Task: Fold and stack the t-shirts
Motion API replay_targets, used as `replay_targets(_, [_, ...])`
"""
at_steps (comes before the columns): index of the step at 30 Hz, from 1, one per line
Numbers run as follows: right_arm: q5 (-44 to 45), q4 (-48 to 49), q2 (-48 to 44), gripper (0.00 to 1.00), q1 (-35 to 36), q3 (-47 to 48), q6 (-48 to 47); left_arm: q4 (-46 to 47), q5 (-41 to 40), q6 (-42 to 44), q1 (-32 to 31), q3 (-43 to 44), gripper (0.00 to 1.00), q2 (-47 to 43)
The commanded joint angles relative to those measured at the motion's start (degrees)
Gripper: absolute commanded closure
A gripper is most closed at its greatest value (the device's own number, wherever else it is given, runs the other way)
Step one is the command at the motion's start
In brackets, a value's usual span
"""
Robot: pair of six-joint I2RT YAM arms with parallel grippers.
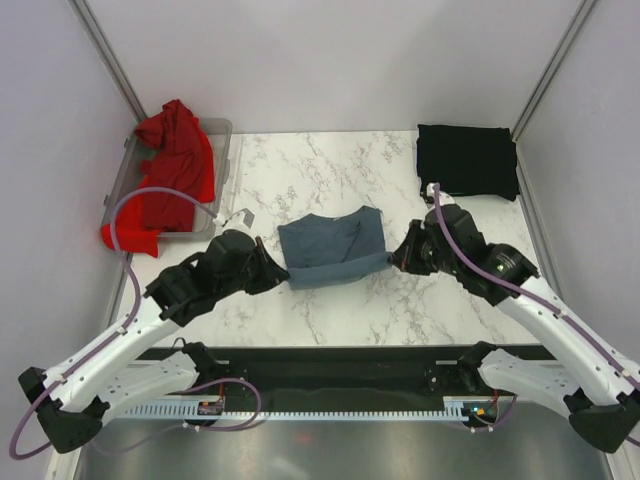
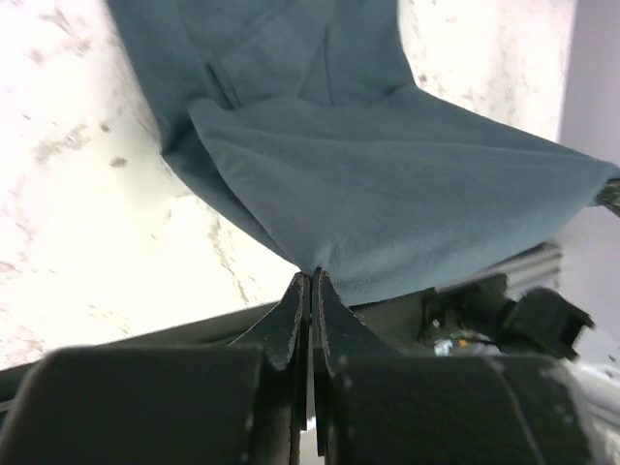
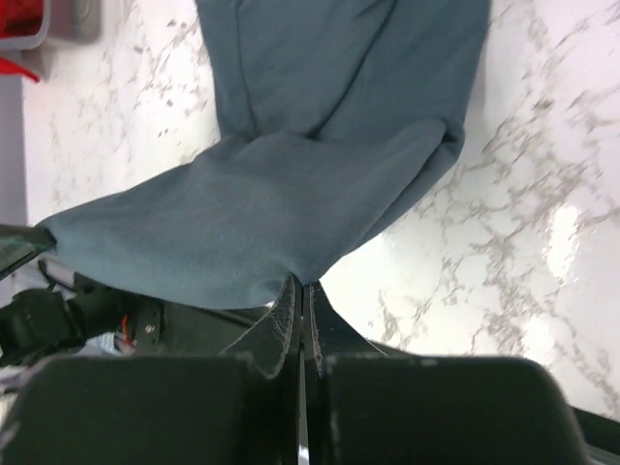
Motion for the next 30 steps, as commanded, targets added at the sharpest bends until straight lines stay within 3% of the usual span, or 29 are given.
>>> replay_targets(1, [7.54, -2.82, 5.20, 1.00, 0.01, 5.21, -4.09, -2.04, -7.30, 3.65, 0.05, 3.71, 0.98, 4.55])
replay_targets(6, [9.58, -2.21, 13.29, 1.00, -2.09, 11.81, -8.13, -1.08, -8.45, 6.72, 3.12, 7.66, 0.98, 10.97])
replay_targets(16, [2.46, 4.64, 25.33, 1.00, -10.35, 16.83, -14.73, 5.07, -1.68, 15.51, 16.57, 11.36, 0.98, 22.05])
replay_targets(30, [-2.45, 11.41, 43.79, 1.00, -15.19, 25.08, -18.24, 8.15, 3.33, 22.28, 25.01, 24.36, 0.98, 44.81])
